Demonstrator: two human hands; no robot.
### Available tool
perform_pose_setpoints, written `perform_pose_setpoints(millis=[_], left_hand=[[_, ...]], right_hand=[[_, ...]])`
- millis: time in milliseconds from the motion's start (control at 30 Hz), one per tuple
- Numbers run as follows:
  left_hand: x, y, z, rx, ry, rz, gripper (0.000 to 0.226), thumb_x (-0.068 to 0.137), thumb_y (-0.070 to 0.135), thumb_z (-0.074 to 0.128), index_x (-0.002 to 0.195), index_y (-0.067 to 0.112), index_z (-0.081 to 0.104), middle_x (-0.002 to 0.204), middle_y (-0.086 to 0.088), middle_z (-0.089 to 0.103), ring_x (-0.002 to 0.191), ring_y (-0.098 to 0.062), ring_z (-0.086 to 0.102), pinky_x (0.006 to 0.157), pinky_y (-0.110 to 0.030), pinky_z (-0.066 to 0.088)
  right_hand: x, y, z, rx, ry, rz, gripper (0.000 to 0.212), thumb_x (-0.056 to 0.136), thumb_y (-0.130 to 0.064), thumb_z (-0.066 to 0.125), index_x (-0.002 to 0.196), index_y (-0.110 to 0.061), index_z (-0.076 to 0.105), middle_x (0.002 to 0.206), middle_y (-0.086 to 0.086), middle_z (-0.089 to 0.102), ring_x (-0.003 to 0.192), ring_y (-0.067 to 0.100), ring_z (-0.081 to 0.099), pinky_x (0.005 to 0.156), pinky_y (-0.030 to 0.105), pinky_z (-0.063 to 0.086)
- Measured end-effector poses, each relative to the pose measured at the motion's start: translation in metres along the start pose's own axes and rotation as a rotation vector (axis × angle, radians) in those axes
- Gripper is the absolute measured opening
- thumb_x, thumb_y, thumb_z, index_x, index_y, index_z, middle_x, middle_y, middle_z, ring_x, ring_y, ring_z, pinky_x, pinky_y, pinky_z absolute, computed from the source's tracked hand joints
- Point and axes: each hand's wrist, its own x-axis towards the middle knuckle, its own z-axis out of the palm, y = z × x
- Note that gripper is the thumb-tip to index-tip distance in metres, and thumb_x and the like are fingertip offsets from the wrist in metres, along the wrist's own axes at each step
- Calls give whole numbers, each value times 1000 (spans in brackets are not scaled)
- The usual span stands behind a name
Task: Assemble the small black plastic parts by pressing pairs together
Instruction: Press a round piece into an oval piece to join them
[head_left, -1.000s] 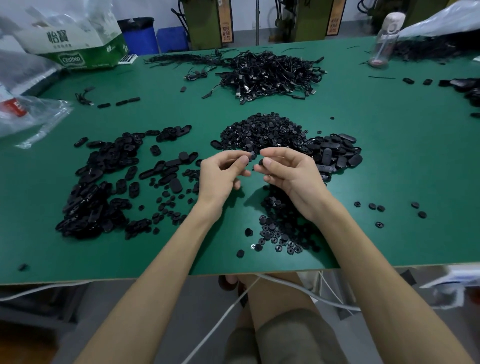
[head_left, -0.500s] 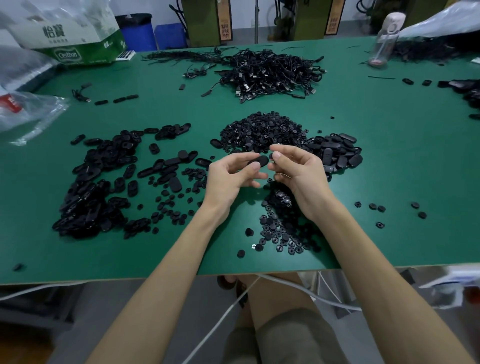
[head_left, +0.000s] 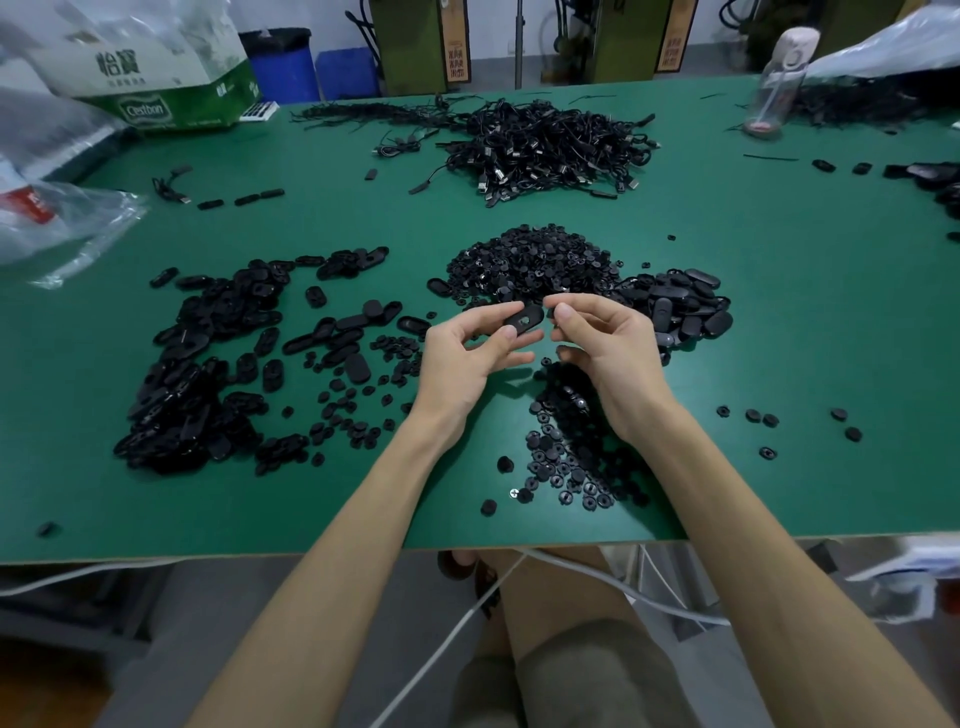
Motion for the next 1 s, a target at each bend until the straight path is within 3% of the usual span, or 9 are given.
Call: perform_pose_setpoints(millis=[133, 233, 433, 567, 767, 1000], left_hand=[[0, 0, 0, 17, 16, 1, 27, 98, -3, 64, 125, -6, 66, 105, -16, 73, 99, -29, 77, 81, -34, 64], [0, 1, 0, 22, 12, -7, 25, 96, -3, 68, 121, -7, 68, 108, -24, 71, 96, -29, 78, 78, -31, 63], [-3, 5, 2, -16, -8, -29, 26, 91, -2, 75, 115, -9, 69, 107, -23, 75, 93, -31, 78, 77, -28, 62], [-2, 5, 1, -39, 4, -31, 25, 87, -2, 78, 110, -9, 70, 105, -21, 75, 94, -34, 77, 79, -29, 62], [-2, 3, -2, -35, -11, -40, 23, 86, -1, 80, 105, -7, 70, 98, -11, 78, 93, -34, 77, 85, -33, 62], [-1, 3, -1, -54, 4, -68, 25, 87, 1, 79, 107, -7, 67, 100, -15, 78, 93, -34, 78, 88, -35, 62]], right_hand=[[0, 0, 2, -83, 13, -50, 12, 100, -11, 65, 102, -14, 77, 84, 4, 70, 77, 10, 61, 67, 24, 51], [0, 1, 5, -209, 14, -149, 11, 99, -10, 66, 101, -13, 77, 76, -3, 69, 70, 9, 59, 63, 22, 48], [-1, 1, 7, -322, 68, -265, 10, 94, -8, 71, 102, -13, 74, 91, -1, 73, 81, 9, 67, 76, 22, 54], [-2, 1, 8, -366, 57, -294, 10, 94, -7, 72, 102, -13, 74, 90, -4, 73, 78, 5, 67, 74, 16, 52], [-2, -2, 8, -361, 63, -287, 13, 93, -6, 72, 103, -13, 73, 89, -2, 72, 80, 10, 68, 77, 24, 56], [-2, -2, 9, -349, 58, -277, 12, 93, -6, 71, 103, -12, 73, 88, -1, 72, 79, 12, 69, 74, 22, 54]])
